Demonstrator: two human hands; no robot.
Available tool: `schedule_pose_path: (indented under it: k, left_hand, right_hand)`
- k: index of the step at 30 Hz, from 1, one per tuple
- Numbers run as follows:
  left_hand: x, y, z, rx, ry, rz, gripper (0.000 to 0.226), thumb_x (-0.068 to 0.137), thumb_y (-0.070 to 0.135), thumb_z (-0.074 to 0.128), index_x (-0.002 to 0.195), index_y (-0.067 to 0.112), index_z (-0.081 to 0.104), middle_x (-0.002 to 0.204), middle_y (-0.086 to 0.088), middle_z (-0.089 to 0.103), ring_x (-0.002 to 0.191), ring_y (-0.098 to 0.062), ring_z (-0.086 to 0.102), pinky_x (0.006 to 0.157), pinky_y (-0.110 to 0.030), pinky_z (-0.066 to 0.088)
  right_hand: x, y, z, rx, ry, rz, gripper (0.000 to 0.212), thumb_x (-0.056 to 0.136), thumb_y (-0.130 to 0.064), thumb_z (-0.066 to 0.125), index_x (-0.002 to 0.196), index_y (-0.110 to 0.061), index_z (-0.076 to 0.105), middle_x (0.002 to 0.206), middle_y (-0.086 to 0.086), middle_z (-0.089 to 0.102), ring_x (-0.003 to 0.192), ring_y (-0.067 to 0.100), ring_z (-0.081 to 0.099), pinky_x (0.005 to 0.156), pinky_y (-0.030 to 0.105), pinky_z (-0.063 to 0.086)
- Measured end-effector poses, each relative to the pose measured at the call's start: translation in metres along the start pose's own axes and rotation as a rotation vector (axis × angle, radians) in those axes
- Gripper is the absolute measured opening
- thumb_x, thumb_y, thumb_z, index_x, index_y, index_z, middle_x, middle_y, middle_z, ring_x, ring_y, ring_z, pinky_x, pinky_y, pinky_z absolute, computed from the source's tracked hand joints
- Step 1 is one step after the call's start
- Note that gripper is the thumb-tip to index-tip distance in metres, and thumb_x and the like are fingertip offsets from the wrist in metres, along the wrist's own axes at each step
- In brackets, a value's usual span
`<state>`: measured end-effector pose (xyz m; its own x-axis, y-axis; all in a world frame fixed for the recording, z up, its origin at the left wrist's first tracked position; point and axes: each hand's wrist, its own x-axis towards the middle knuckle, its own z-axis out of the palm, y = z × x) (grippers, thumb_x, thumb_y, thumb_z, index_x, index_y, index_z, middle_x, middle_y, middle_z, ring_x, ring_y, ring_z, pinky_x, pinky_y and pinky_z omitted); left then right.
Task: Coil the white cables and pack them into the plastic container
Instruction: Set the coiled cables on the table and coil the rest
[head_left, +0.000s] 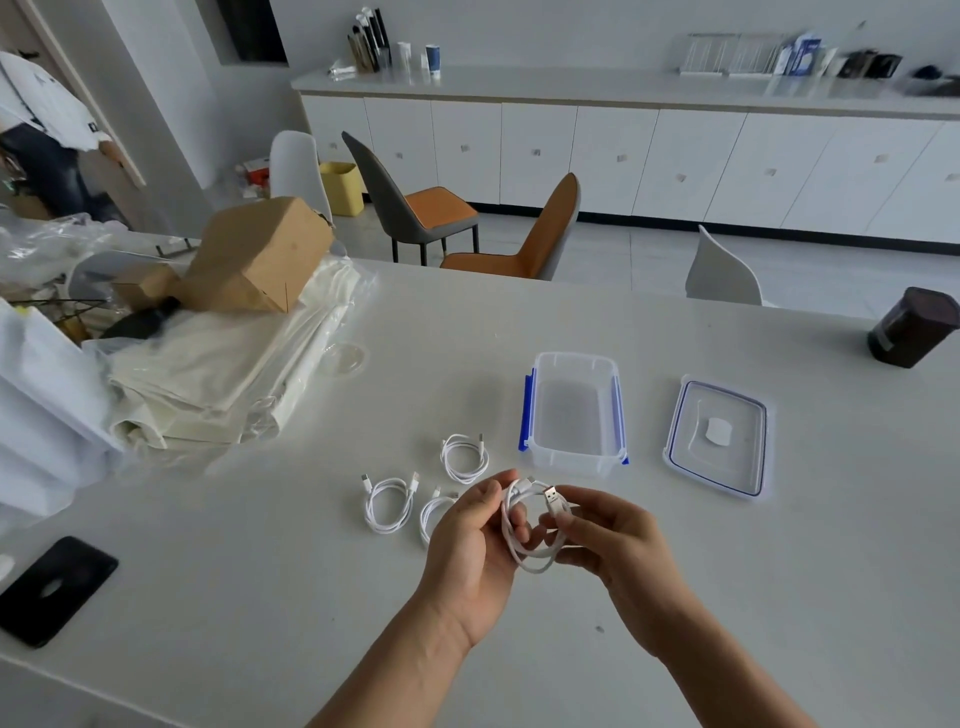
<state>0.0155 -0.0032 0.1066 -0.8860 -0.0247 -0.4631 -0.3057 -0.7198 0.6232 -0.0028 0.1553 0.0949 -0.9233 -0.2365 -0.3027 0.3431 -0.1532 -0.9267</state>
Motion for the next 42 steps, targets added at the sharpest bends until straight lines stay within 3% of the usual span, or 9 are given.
schedule_pose_path:
  k: [9, 12, 18, 23, 26, 30, 33, 36, 42]
  left_hand:
    - [0.002, -0.005, -0.016, 0.559, 0.077, 0.027, 0.021, 0.099, 0.024, 0.053, 0.11, 0.018, 0.07, 0.088, -0.005, 0.077, 0.086, -0.02, 0.069, 0.083, -0.038, 0.049]
    - [0.001, -0.007, -0.024, 0.718, 0.119, 0.019, 0.019, 0.097, 0.02, 0.055, 0.105, 0.021, 0.073, 0.091, -0.001, 0.079, 0.082, -0.015, 0.068, 0.078, -0.031, 0.047]
    - [0.014, -0.023, -0.04, 0.715, 0.158, -0.038, 0.015, 0.096, 0.016, 0.06, 0.104, 0.02, 0.072, 0.09, -0.002, 0.079, 0.079, -0.015, 0.069, 0.076, -0.031, 0.051]
    - [0.04, -0.053, -0.048, 0.786, 0.223, -0.063, 0.017, 0.088, 0.006, 0.065, 0.093, 0.019, 0.074, 0.089, -0.006, 0.077, 0.069, -0.013, 0.066, 0.063, -0.023, 0.053]
    - [0.054, -0.068, -0.05, 0.825, 0.267, -0.077, 0.02, 0.082, 0.003, 0.065, 0.085, 0.02, 0.075, 0.086, -0.006, 0.077, 0.075, -0.018, 0.07, 0.074, -0.035, 0.061]
    - [0.065, -0.074, -0.049, 0.848, 0.267, -0.071, 0.013, 0.081, 0.013, 0.068, 0.088, 0.018, 0.079, 0.076, 0.0, 0.076, 0.06, -0.01, 0.062, 0.057, -0.025, 0.052]
    - [0.075, -0.075, -0.049, 0.877, 0.282, -0.049, 0.018, 0.072, 0.028, 0.068, 0.085, 0.022, 0.079, 0.076, 0.004, 0.077, 0.065, -0.013, 0.067, 0.07, -0.036, 0.059]
    - [0.084, -0.071, -0.045, 0.932, 0.261, 0.002, 0.017, 0.072, 0.021, 0.066, 0.083, 0.027, 0.078, 0.078, 0.007, 0.078, 0.075, -0.014, 0.073, 0.08, -0.042, 0.061]
    - [0.099, -0.036, -0.017, 0.978, 0.234, 0.226, 0.021, 0.085, 0.01, 0.07, 0.093, 0.029, 0.073, 0.075, 0.005, 0.076, 0.057, -0.006, 0.062, 0.066, -0.03, 0.053]
  right_hand:
    - [0.012, 0.008, -0.005, -0.073, 0.07, 0.025, 0.023, 0.087, -0.008, 0.072, 0.11, -0.007, 0.072, 0.09, 0.02, 0.075, 0.081, 0.03, 0.071, 0.079, 0.041, 0.061]
    - [0.016, 0.013, -0.006, -0.11, 0.082, 0.051, 0.024, 0.085, -0.011, 0.075, 0.109, -0.007, 0.071, 0.088, 0.018, 0.077, 0.086, 0.036, 0.072, 0.081, 0.043, 0.062]
    - [0.028, 0.041, -0.017, -0.196, 0.098, 0.148, 0.025, 0.084, -0.008, 0.077, 0.107, -0.006, 0.07, 0.087, 0.017, 0.077, 0.084, 0.038, 0.072, 0.083, 0.048, 0.061]
    - [0.047, 0.075, -0.029, -0.453, 0.156, 0.201, 0.023, 0.077, 0.0, 0.074, 0.096, -0.013, 0.074, 0.073, 0.005, 0.07, 0.066, 0.019, 0.068, 0.077, 0.048, 0.062]
    - [0.055, 0.086, -0.036, -0.518, 0.186, 0.231, 0.024, 0.074, -0.002, 0.073, 0.092, -0.018, 0.073, 0.07, 0.0, 0.07, 0.063, 0.02, 0.07, 0.073, 0.049, 0.062]
    - [0.064, 0.094, -0.049, -0.532, 0.204, 0.254, 0.026, 0.073, -0.002, 0.07, 0.087, -0.023, 0.073, 0.07, 0.0, 0.072, 0.07, 0.028, 0.072, 0.075, 0.054, 0.06]
    - [0.071, 0.093, -0.051, -0.585, 0.211, 0.229, 0.022, 0.074, -0.006, 0.071, 0.084, -0.026, 0.072, 0.068, -0.003, 0.069, 0.062, 0.019, 0.069, 0.075, 0.052, 0.06]
    - [0.074, 0.079, -0.046, -0.615, 0.242, 0.167, 0.008, 0.08, -0.023, 0.074, 0.087, -0.027, 0.071, 0.072, -0.003, 0.071, 0.065, 0.021, 0.07, 0.072, 0.045, 0.061]
    - [0.082, 0.023, -0.039, -0.612, 0.279, -0.005, 0.006, 0.081, -0.025, 0.075, 0.081, -0.03, 0.072, 0.068, -0.002, 0.072, 0.062, 0.021, 0.07, 0.069, 0.041, 0.057]
